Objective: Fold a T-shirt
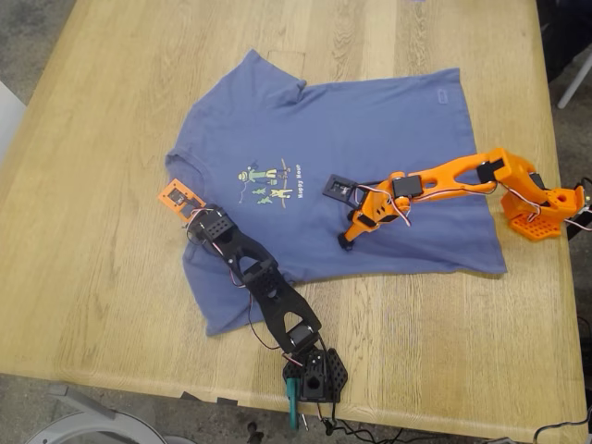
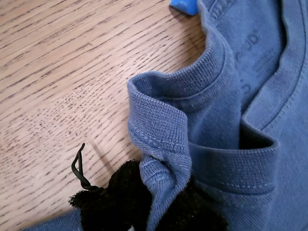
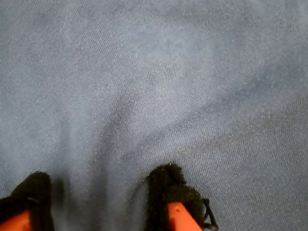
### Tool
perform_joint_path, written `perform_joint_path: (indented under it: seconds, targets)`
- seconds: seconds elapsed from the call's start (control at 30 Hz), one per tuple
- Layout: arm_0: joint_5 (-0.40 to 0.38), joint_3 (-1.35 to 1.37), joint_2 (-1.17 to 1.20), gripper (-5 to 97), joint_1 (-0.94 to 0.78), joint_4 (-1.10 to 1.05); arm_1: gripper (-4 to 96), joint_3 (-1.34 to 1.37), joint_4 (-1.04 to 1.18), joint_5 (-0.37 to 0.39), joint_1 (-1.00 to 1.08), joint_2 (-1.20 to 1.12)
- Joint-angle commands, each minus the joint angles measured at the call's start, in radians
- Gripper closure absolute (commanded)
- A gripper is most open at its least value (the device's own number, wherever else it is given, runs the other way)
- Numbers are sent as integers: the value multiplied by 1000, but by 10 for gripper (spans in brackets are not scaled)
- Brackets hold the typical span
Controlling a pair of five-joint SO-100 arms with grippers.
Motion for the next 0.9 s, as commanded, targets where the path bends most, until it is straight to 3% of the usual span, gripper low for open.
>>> perform_joint_path:
  seconds: [0.0,0.13,0.43,0.53,0.87]
  targets:
    - [-15,17,104,918,51,18,655,-44,61,-20,-80,-54]
    - [-15,41,129,918,57,12,750,-71,132,-54,-77,-69]
    - [-18,110,184,918,103,-9,769,-77,238,-74,-71,-69]
    - [-18,149,222,918,114,-15,858,-63,264,-92,-69,-58]
    - [-17,341,377,918,135,-80,912,155,268,-121,-3,100]
